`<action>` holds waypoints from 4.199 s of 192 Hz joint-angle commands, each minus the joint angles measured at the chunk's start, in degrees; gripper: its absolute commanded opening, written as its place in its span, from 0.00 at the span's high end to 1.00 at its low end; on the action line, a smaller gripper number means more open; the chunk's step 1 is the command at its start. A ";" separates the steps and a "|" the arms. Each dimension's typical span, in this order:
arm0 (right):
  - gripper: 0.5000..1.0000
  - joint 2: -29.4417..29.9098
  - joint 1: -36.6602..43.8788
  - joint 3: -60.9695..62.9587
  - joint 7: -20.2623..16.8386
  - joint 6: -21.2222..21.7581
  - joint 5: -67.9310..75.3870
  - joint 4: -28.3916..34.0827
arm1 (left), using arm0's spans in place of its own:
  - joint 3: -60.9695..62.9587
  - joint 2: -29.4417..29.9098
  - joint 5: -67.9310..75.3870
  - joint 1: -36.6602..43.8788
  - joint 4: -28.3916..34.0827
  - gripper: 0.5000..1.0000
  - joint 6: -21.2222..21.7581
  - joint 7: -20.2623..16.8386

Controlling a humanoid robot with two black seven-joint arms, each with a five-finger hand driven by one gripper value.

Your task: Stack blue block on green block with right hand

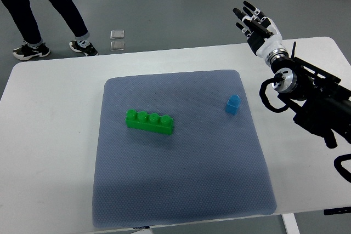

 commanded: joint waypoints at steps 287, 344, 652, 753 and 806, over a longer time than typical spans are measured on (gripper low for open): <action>0.17 -1.76 0.29 -0.27 -0.09 0.16 -0.26 0.62 | -0.09 0.00 0.09 -0.01 -0.08 0.00 0.00 -0.09; 0.17 -6.15 1.00 -1.14 -0.18 0.24 -15.02 3.17 | -0.09 0.00 0.09 -0.01 -0.08 0.00 0.00 -0.09; 0.17 -21.71 7.67 -19.69 2.29 8.51 -116.89 23.65 | -0.09 0.00 0.09 -0.01 -0.08 0.00 0.00 -0.09; 0.17 -18.81 6.00 -20.92 1.85 4.73 -119.53 22.50 | -0.09 0.00 0.09 -0.01 -0.08 0.00 0.00 -0.09; 0.17 -18.19 5.65 -21.71 1.85 2.44 -120.85 20.92 | -0.09 0.00 0.09 -0.01 -0.08 0.00 0.00 -0.09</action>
